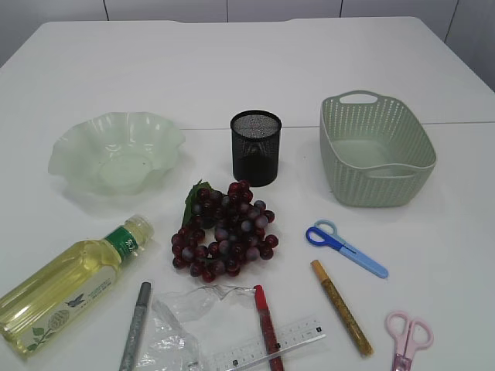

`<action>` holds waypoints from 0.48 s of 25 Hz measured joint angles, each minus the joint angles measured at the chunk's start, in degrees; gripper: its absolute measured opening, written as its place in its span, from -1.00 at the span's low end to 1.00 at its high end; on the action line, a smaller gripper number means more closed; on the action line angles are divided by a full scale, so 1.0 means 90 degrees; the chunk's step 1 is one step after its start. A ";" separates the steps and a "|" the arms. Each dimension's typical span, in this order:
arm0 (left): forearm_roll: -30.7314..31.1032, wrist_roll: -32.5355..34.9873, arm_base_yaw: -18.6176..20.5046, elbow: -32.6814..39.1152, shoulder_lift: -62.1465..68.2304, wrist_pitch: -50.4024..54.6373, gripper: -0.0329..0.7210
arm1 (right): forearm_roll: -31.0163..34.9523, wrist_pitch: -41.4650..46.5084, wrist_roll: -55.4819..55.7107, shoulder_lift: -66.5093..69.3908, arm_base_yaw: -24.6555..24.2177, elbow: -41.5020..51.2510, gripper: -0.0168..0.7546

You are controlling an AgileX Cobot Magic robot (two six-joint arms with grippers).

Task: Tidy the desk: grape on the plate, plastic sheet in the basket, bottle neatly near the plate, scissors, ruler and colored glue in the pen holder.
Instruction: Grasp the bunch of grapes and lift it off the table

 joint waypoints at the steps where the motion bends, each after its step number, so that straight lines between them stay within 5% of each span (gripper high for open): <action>1: 0.0000 0.0000 0.0000 0.0000 0.0000 0.0000 -0.27 | 0.0000 0.0000 0.0000 0.0000 0.0000 0.0000 0.47; 12: 0.0000 0.0000 0.0000 0.0000 0.0000 0.0000 -0.27 | 0.0000 0.0000 0.0000 0.0000 0.0000 0.0000 0.47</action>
